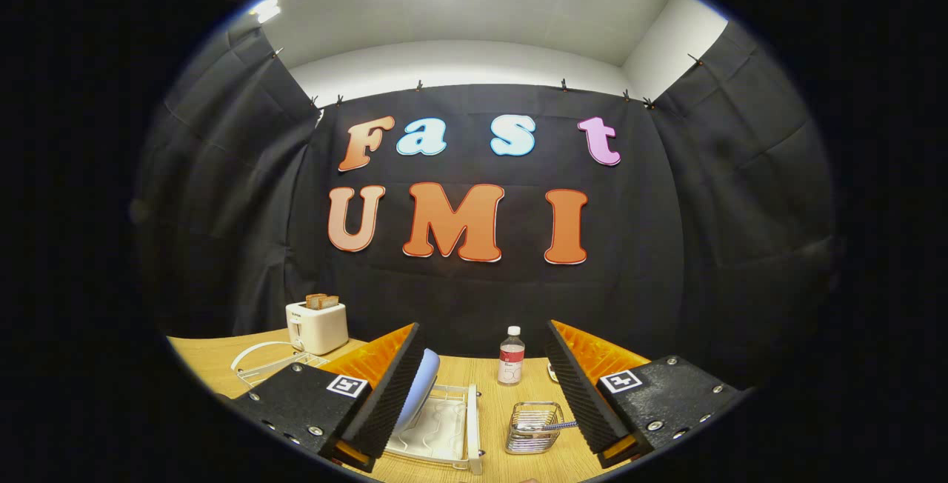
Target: Take the plate from the dish rack, then take the spoon from the basket and place it into the plate.
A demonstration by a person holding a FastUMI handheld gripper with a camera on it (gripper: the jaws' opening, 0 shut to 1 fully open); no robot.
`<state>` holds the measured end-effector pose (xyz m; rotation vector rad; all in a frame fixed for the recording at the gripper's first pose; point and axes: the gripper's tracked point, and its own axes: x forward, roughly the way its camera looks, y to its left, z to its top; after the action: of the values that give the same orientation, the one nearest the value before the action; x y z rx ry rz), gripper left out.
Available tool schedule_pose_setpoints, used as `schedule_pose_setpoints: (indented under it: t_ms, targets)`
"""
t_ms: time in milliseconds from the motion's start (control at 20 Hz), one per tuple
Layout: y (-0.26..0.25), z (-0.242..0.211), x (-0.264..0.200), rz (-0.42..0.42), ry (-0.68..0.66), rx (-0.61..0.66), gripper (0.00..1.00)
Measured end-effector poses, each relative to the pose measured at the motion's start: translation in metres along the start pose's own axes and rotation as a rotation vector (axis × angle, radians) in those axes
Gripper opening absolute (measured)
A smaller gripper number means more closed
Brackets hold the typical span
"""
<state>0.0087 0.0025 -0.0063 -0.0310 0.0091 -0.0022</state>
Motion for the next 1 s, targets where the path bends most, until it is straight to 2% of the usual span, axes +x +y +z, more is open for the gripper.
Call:
schedule_pose_setpoints:
  t_ms: [850,1000]
  targets:
    - [0.058,-0.097,0.064,0.065,0.352,-0.024,0.98]
    - [0.063,-0.103,0.075,0.049,0.387,-0.058,0.98]
